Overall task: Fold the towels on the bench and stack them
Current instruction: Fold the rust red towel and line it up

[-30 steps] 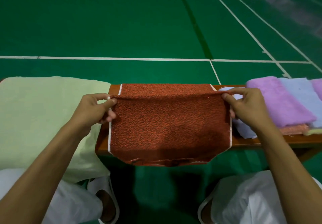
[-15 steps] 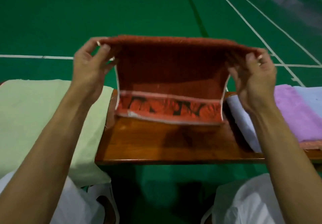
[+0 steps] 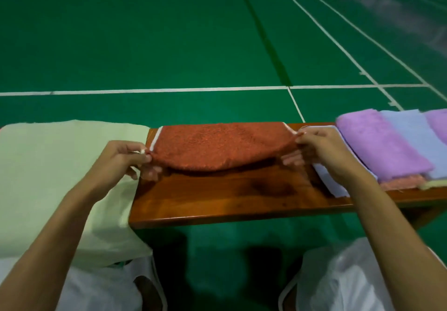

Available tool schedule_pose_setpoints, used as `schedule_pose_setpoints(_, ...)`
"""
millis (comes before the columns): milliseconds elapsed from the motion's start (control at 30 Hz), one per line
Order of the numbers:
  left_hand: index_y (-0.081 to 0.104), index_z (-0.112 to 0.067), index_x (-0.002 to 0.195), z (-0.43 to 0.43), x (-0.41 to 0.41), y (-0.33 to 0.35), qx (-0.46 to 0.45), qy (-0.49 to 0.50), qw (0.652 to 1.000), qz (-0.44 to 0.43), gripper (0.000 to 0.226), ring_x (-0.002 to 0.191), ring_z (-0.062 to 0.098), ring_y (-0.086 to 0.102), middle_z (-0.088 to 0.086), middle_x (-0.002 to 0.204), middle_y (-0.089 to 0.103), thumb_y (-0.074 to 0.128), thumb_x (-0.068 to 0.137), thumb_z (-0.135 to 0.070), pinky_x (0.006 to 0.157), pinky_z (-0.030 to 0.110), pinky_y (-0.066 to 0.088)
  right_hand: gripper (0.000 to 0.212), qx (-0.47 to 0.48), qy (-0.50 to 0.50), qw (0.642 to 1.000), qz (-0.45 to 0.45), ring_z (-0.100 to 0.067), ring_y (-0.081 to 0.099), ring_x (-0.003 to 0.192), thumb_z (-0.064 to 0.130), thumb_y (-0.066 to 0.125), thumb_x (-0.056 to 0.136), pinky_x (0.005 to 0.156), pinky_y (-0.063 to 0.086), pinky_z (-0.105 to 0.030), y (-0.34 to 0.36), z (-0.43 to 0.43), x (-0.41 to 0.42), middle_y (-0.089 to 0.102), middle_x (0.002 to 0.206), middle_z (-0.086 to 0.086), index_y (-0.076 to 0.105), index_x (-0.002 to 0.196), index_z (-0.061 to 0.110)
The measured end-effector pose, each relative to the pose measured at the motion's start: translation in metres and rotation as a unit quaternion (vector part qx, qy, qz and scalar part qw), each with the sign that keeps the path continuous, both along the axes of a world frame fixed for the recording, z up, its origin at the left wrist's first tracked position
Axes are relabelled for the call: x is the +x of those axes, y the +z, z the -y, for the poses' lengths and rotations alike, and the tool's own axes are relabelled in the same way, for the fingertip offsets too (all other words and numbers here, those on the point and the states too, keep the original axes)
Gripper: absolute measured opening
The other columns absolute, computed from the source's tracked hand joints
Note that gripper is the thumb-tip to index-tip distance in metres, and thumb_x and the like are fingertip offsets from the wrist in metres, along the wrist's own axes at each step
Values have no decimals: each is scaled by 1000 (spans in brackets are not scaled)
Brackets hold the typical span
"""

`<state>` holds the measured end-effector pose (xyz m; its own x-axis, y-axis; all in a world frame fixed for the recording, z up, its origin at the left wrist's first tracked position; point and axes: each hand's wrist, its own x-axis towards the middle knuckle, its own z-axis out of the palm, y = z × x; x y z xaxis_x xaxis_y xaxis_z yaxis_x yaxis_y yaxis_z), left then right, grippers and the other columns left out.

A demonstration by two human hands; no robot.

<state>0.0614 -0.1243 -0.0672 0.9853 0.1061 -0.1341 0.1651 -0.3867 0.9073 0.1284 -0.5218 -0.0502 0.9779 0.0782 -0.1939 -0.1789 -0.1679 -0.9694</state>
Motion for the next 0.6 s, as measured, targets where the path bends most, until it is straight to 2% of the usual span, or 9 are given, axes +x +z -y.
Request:
schedule_pose_setpoints(33, 73, 1, 79, -2, -1, 1, 18, -37, 998, -39, 26, 61, 15, 69, 9, 75, 77, 55, 97, 6, 54, 23, 49, 18, -63, 48, 996, -52, -43, 75, 72, 0, 49, 99, 67, 56, -38, 0, 5, -4, 75, 77, -24, 61, 85, 3)
schedule_pose_setpoints(100, 75, 6, 89, -5, -4, 2, 36, -97, 988, -119, 14, 67, 26, 71, 19, 83, 77, 62, 92, 0, 58, 24, 52, 17, -171, 136, 966, -139, -45, 75, 77, 2, 49, 99, 65, 57, -36, -2, 14, -10, 74, 82, -28, 62, 91, -3)
schedule_pose_setpoints(200, 74, 5, 94, -6, -8, -2, 81, -174, 951, -244, 11, 75, 33, 75, 21, 88, 78, 65, 93, 1, 61, 26, 55, 17, -235, 220, 923, -208, -42, 76, 78, 1, 54, 99, 70, 62, -39, -8, 19, -15, 74, 85, -29, 61, 102, -14)
schedule_pose_setpoints(267, 73, 1, 95, -6, -10, -2, 109, -224, 923, -293, 8, 74, 31, 76, 20, 89, 78, 66, 95, -3, 56, 23, 54, 13, -259, 244, 906, -231, -43, 76, 79, 1, 57, 98, 62, 62, -34, -11, 22, -16, 75, 85, -28, 66, 96, -8)
schedule_pose_setpoints(367, 76, -4, 89, -7, -9, 1, 115, -282, 895, -326, 8, 72, 28, 77, 21, 89, 78, 73, 93, -10, 56, 22, 53, 12, -321, 298, 864, -247, -37, 77, 75, 6, 62, 97, 54, 57, -25, -8, 25, -15, 76, 85, -23, 71, 88, 5)
schedule_pose_setpoints(433, 79, -9, 87, -6, -9, 4, 118, -327, 871, -347, 7, 72, 25, 77, 21, 89, 78, 75, 91, -12, 56, 22, 54, 6, -355, 347, 826, -266, -33, 77, 74, 11, 66, 97, 56, 56, -23, -2, 25, -15, 78, 86, -20, 71, 96, 8)
schedule_pose_setpoints(500, 81, -14, 92, -6, -8, 8, 114, -364, 849, -365, 4, 69, 21, 77, 19, 87, 78, 78, 90, -15, 55, 20, 53, 12, -369, 393, 797, -274, -30, 77, 74, 19, 70, 96, 60, 57, -24, 5, 27, -16, 79, 89, -16, 75, 106, 13)
schedule_pose_setpoints(567, 82, -15, 104, -7, -8, 14, 103, -386, 846, -352, 17, 64, 19, 75, 18, 83, 78, 79, 89, -22, 55, 20, 53, 17, -364, 405, 798, -258, -29, 76, 70, 27, 72, 95, 58, 55, -24, 14, 30, -17, 79, 89, -14, 78, 108, 19)
schedule_pose_setpoints(600, 82, -15, 103, -7, -7, 15, 97, -382, 859, -328, 20, 59, 20, 72, 20, 78, 76, 78, 88, -27, 55, 21, 53, 18, -355, 393, 814, -239, -28, 75, 65, 30, 71, 95, 54, 53, -23, 17, 31, -17, 78, 86, -15, 80, 105, 19)
